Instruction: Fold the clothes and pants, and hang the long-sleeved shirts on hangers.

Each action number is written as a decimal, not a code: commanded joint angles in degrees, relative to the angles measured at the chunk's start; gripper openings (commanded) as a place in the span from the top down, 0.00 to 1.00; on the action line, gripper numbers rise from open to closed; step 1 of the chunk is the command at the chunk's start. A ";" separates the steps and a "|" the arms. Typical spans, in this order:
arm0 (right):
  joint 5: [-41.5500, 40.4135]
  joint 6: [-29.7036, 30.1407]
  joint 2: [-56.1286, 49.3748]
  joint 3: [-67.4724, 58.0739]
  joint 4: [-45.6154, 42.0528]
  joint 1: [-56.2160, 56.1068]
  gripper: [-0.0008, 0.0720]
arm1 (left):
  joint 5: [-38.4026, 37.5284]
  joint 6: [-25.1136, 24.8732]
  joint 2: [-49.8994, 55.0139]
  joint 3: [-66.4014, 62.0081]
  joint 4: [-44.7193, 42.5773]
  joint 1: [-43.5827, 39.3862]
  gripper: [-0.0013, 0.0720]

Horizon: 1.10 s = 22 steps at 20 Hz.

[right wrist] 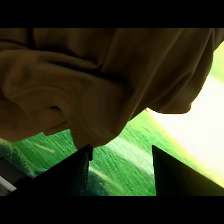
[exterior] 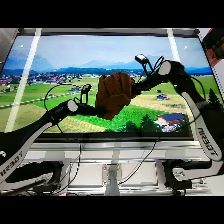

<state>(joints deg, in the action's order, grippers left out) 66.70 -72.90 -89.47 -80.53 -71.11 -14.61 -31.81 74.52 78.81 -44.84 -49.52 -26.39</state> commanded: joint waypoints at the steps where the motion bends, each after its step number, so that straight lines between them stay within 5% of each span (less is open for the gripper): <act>1: 0.07 -6.80 -6.38 0.00 0.02 0.13 0.38 | 3.17 0.00 0.37 -0.07 0.28 -0.98 0.25; 10: -0.74 -18.03 -13.22 0.00 16.00 7.28 0.38 | 6.14 -0.02 0.37 -0.04 0.26 -1.01 0.25; 13: 1.81 -17.46 -14.80 0.00 20.44 7.06 0.38 | 6.19 -0.02 0.39 -0.04 0.26 -1.01 0.25; 15: 0.39 -16.63 -15.19 0.00 21.94 6.01 0.55 | 6.36 -0.02 0.46 -0.04 0.26 -1.01 0.25; 18: -1.38 -12.87 -15.08 -0.20 27.82 5.07 0.65 | 7.26 0.00 2.08 -0.04 0.28 -1.01 0.25; 20: -1.86 -11.21 -14.34 -0.20 30.58 5.05 0.97 | 7.21 0.00 3.98 -0.04 0.33 -1.01 0.25; 21: -1.81 -10.71 -13.86 -0.20 30.91 5.05 0.97 | 7.23 0.00 4.85 -0.04 0.35 -1.01 0.25; 22: -1.75 -10.03 -13.16 -0.20 30.93 5.05 0.97 | 7.23 0.02 5.25 -0.09 0.35 -1.01 0.40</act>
<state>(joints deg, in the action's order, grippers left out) 65.52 -85.38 -103.59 -80.71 -43.42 -9.34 -24.12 74.48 82.28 -44.95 -48.97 -27.40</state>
